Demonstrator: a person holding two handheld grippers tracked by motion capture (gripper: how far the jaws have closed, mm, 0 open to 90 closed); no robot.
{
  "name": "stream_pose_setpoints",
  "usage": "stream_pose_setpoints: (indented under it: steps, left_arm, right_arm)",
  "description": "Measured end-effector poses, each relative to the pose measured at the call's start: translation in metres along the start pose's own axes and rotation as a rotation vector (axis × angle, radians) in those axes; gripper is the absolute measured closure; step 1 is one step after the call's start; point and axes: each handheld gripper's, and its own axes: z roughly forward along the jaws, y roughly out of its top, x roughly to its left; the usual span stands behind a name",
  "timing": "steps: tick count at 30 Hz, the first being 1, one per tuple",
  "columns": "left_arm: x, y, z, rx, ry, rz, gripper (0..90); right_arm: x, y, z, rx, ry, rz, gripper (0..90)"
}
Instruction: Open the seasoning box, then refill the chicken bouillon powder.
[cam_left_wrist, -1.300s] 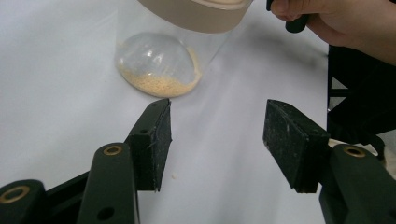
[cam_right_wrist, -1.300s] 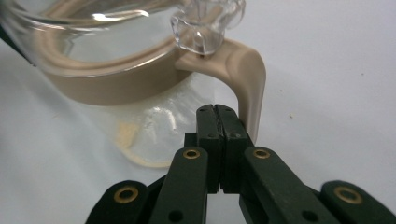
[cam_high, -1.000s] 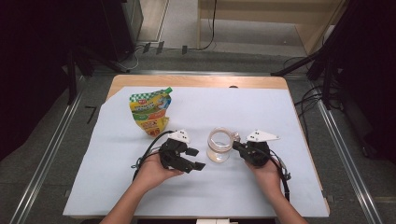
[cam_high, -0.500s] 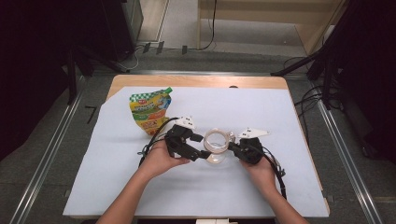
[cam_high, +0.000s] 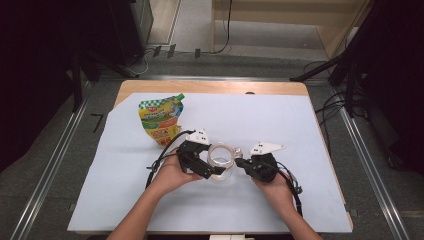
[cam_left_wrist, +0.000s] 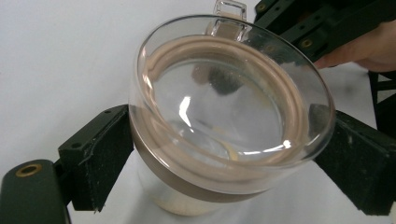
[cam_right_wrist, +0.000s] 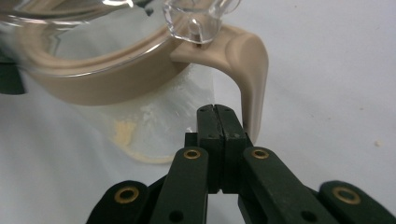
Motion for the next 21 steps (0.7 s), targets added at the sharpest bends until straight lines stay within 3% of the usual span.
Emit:
stream_pose_setpoints:
  steps: [5, 11, 15, 21]
  left_arm:
    - [-0.001, 0.000, 0.001, -0.010, 0.002, -0.005, 9.2]
    - [-0.002, -0.001, 0.001, -0.017, 0.011, -0.005, 9.2]
    - [-0.002, -0.002, 0.002, -0.022, 0.010, 0.004, 9.3]
    - [-0.002, -0.003, 0.002, -0.035, 0.015, 0.004, 9.3]
  right_arm:
    - [-0.005, 0.002, -0.019, 0.005, -0.018, -0.035, 90.0]
    - [-0.018, 0.003, -0.029, -0.004, -0.038, -0.014, 90.0]
    - [-0.027, 0.003, -0.020, -0.009, -0.048, 0.018, 90.0]
    - [-0.026, 0.005, -0.004, 0.005, -0.038, 0.029, 90.0]
